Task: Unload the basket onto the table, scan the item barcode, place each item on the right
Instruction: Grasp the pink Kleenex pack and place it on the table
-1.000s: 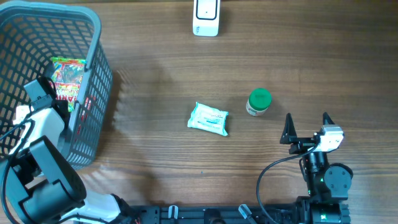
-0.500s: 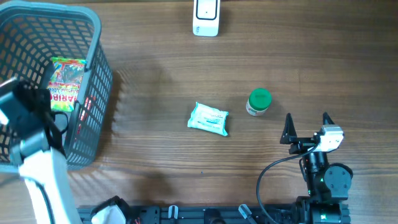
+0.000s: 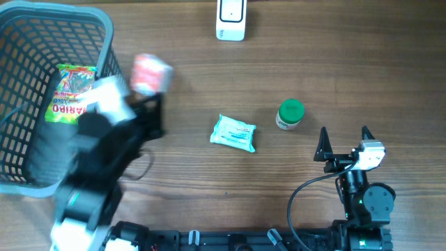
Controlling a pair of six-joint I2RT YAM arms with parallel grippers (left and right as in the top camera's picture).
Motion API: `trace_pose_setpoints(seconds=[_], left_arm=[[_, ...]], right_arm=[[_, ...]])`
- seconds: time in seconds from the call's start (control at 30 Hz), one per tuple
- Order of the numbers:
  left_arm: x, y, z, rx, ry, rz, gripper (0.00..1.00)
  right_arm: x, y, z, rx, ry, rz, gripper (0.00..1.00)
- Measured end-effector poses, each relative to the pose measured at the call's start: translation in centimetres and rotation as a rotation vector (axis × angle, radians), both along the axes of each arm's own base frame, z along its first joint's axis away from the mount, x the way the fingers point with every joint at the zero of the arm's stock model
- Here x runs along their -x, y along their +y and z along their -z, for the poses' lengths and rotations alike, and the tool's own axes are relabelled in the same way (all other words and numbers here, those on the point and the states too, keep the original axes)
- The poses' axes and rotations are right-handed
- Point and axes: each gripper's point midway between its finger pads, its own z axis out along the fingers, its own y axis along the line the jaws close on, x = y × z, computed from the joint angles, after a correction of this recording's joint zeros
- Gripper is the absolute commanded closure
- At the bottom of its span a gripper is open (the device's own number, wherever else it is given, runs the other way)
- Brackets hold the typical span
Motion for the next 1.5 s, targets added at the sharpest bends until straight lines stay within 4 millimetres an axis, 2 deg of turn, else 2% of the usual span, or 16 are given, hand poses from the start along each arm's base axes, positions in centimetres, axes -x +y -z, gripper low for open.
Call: trace_pose_setpoints(seconds=[0.07, 0.17, 0.27, 0.37, 0.5, 0.53, 0.6, 0.7, 0.93, 1.03, 1.1, 1.2, 1.3, 1.4, 1.47, 1.5], left_arm=[[-1.6, -3.8, 5.8, -0.148, 0.15, 0.105, 0.96], [-2.7, -6.5, 14.8, -0.35, 0.364, 0.151, 0.96], [-2.2, -6.1, 23.3, -0.48, 0.592, 0.113, 0.96], [-1.2, -4.7, 29.1, -0.523, 0.766, 0.021, 0.96], [-2.3, -4.9, 29.4, -0.486, 0.768, -0.061, 0.93], [-2.4, -4.9, 29.3, -0.48, 0.768, -0.074, 0.7], [-2.5, -4.9, 29.3, -0.473, 0.766, -0.083, 0.39], [-3.0, -4.9, 29.1, -0.464, 0.749, -0.103, 0.03], [-2.4, -4.3, 28.7, -0.48, 0.76, -0.112, 0.0], [-2.2, -4.2, 26.5, -0.472, 0.723, -0.094, 0.0], [-2.9, -4.6, 22.5, -0.432, 0.639, -0.084, 0.0], [-4.7, -5.6, 15.0, -0.362, 0.455, -0.055, 0.0], [-5.0, -4.9, 4.4, -0.323, 0.21, -0.055, 0.0], [-4.0, -1.5, -5.2, -0.284, -0.015, -0.179, 0.0], [-2.7, 3.0, -10.5, -0.245, -0.138, -0.327, 0.0], [-2.0, 5.8, -12.0, -0.238, -0.169, -0.415, 0.0]], right_arm=[[0.0, 0.0, 0.0, 0.0, 0.0, 0.0, 0.0], [0.0, 0.0, 0.0, 0.0, 0.0, 0.0, 0.0], [0.0, 0.0, 0.0, 0.0, 0.0, 0.0, 0.0], [0.0, 0.0, 0.0, 0.0, 0.0, 0.0, 0.0], [0.0, 0.0, 0.0, 0.0, 0.0, 0.0, 0.0], [0.0, 0.0, 0.0, 0.0, 0.0, 0.0, 0.0], [0.0, 0.0, 0.0, 0.0, 0.0, 0.0, 0.0], [0.0, 0.0, 0.0, 0.0, 0.0, 0.0, 0.0], [0.0, 0.0, 0.0, 0.0, 0.0, 0.0, 0.0], [0.0, 0.0, 0.0, 0.0, 0.0, 0.0, 0.0], [0.0, 0.0, 0.0, 0.0, 0.0, 0.0, 0.0], [0.0, 0.0, 0.0, 0.0, 0.0, 0.0, 0.0], [0.0, 0.0, 0.0, 0.0, 0.0, 0.0, 0.0], [0.0, 0.0, 0.0, 0.0, 0.0, 0.0, 0.0], [0.0, 0.0, 0.0, 0.0, 0.0, 0.0, 0.0], [0.0, 0.0, 0.0, 0.0, 0.0, 0.0, 0.0]])
